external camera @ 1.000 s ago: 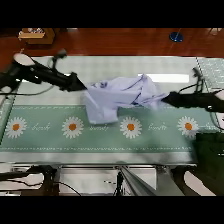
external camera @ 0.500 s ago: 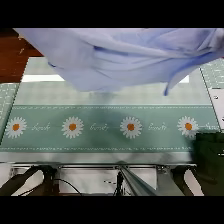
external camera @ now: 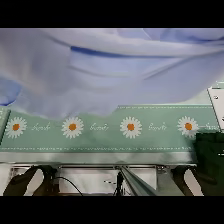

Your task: Fold the shirts.

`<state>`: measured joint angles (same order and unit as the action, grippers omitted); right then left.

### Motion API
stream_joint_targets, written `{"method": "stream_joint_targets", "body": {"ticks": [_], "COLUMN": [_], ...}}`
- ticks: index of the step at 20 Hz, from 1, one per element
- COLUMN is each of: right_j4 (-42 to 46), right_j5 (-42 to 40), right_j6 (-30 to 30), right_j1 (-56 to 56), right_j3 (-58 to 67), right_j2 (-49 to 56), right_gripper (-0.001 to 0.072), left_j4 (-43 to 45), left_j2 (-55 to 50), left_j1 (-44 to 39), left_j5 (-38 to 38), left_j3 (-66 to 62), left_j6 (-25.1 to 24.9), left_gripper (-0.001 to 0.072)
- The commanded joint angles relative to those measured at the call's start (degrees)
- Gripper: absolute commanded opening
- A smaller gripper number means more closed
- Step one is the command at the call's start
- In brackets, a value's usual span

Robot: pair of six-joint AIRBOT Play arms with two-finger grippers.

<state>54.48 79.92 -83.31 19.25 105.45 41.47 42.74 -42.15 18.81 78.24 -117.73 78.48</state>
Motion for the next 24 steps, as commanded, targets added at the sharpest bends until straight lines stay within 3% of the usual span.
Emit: {"method": "stream_joint_targets", "body": {"ticks": [1, 4, 7, 11, 14, 16, 19, 24], "right_j4": [6.08, 7.72, 6.71, 6.32, 6.16, 6.16, 5.75, 3.13], "right_j5": [14.82, 26.49, 26.4, 26.38, 25.79, 22.97, 17.22, 3.41], "right_j6": [-3.58, -4.57, -7.91, -7.34, -3.37, -2.38, -1.86, 2.78], "right_j1": [0.04, 0.04, -0.17, -0.2, -0.2, -0.2, -0.2, -0.2], "right_j3": [8.46, 11.63, 11.47, -0.31, -15.89, -23.02, -25.94, -25.94], "right_j2": [-0.04, -0.04, -0.17, 0.15, 1.36, 4.61, 13.29, 29.03], "right_gripper": [0.0019, 0.0019, 0.0019, 0.0019, 0.0019, 0.0019, 0.0019, 0.0019], "left_j4": [6.8, 10.27, 10.45, 11.41, 12.09, 12.33, 10.38, 9.9], "left_j2": [4.72, 6.4, 5.73, 5.68, 4.83, 2.97, -1.03, -14.93], "left_j1": [0.09, 0.09, 0.11, 0.09, 0.11, 0.09, -0.44, -8.9], "left_j5": [2.27, 13.09, 26.73, 27.26, 26.88, 22.53, 9.18, -10.1], "left_j3": [-4.9, -5.07, -4.92, 3.41, 18.43, 30.56, 44.81, 51.01], "left_j6": [4.96, 8.87, 11.85, 11.28, 6.86, 4.44, -1.07, -7.72], "left_gripper": [0.0021, 0.0021, 0.0021, 0.0022, 0.0021, 0.0021, 0.0022, 0.0022]}}
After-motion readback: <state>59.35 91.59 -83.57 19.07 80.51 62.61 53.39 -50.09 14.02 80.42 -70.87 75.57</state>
